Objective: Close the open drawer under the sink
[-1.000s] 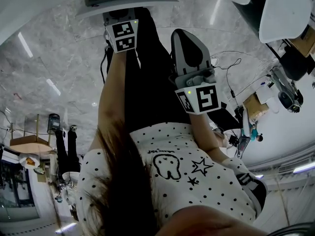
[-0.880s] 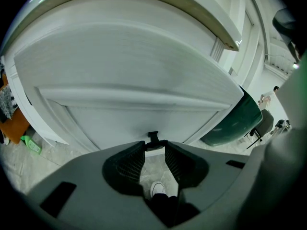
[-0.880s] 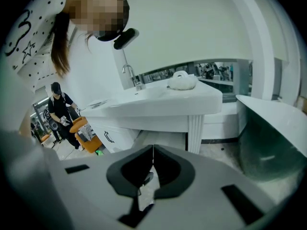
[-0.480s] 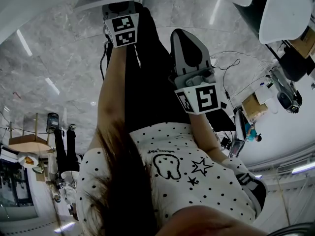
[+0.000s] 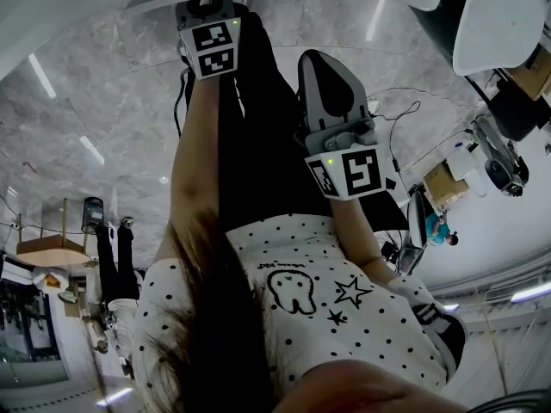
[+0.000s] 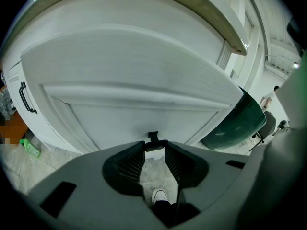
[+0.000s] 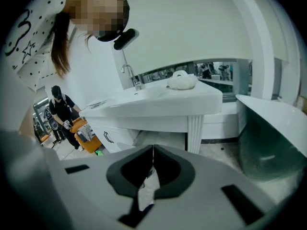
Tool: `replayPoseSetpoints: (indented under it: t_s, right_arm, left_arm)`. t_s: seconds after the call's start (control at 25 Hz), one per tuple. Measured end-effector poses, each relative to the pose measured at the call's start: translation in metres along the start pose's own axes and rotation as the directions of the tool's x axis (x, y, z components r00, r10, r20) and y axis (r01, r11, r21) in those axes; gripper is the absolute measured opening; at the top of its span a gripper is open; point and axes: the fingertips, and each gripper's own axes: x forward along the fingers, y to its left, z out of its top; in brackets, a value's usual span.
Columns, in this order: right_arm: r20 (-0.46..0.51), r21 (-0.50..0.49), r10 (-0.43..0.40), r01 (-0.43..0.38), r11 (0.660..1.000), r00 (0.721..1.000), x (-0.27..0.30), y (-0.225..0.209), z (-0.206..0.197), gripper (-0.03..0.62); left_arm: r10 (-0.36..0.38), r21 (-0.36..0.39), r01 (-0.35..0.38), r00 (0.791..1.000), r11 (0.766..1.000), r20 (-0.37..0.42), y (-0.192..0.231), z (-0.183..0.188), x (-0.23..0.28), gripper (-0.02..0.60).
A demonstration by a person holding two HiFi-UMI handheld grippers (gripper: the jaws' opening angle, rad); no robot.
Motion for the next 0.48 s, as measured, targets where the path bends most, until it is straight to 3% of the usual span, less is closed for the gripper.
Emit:
replayPoseSetpoints:
  t_s: [0.48]
  right_arm:
    - [-0.002, 0.009, 0.004, -0.004, 1.0, 1.0, 0.0015, -0.0067, 0.0011, 0.015]
  left_arm:
    - [0.01, -0.003, -0.01, 1.0, 1.0, 0.005, -0.0008, 0.0085, 0.0053, 0.13]
